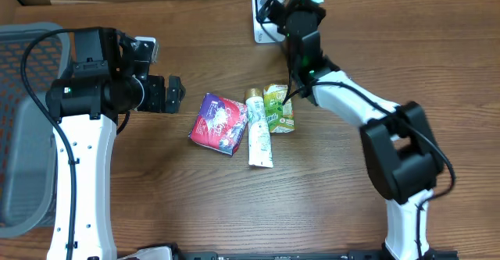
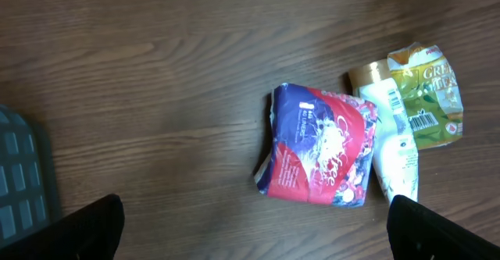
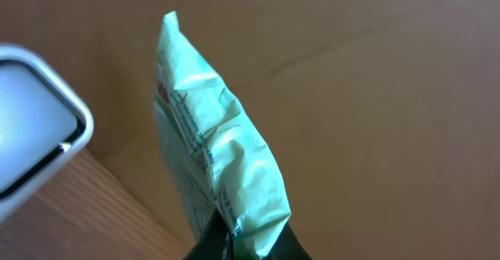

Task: Scan the item barcode
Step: 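Carry the wipes pack up to the white scanner and hold it there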

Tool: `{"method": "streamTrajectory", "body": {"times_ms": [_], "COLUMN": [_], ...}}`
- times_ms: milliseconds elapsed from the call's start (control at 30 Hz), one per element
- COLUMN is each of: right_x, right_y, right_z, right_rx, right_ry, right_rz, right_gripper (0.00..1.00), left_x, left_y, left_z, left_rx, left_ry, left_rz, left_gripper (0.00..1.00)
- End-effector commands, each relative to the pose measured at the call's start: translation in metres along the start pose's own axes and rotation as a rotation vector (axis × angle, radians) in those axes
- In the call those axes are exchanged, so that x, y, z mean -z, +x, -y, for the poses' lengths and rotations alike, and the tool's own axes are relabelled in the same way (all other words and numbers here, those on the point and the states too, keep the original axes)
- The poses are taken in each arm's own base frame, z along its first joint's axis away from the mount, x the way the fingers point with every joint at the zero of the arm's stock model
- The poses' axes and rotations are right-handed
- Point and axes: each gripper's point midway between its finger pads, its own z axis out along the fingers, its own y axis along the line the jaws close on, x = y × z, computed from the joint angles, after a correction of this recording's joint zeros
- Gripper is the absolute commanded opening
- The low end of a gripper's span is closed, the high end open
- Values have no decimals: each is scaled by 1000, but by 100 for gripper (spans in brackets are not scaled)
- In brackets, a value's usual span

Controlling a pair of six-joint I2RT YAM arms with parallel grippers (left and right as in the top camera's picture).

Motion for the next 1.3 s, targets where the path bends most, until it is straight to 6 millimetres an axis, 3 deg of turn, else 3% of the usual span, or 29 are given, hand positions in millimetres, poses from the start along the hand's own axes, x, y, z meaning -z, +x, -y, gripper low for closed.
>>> {"method": "streamTrajectory", "body": {"times_ms": [0,233,533,900,1000,1100,1267], "right_x": [-7,-13,-14,-14,-12,-6,20], "right_y": [-1,-6,-16,-14,-16,-23,-32], "right_z": [-4,-31,-37,-33,-20,5,70], "right_rx": [207,287,337,330,322,286,105], "right_ry": [24,6,-20,-11,9,35,43], "right_rz": [14,86,171,156,144,135,91], "right_gripper": [4,4,4,4,4,4,4], "left_x": [-1,-1,-1,-1,-1,-1,-1], "left_y": [0,0,0,0,0,0,0], "left_z": [4,4,4,4,4,4,4], "left_rx": [-24,-24,-24,-24,-24,-24,-24], "left_ry": [17,17,17,17,17,17,17], "left_rz": [2,2,2,2,2,2,2], "left_gripper": [100,99,99,100,100,100,100]}}
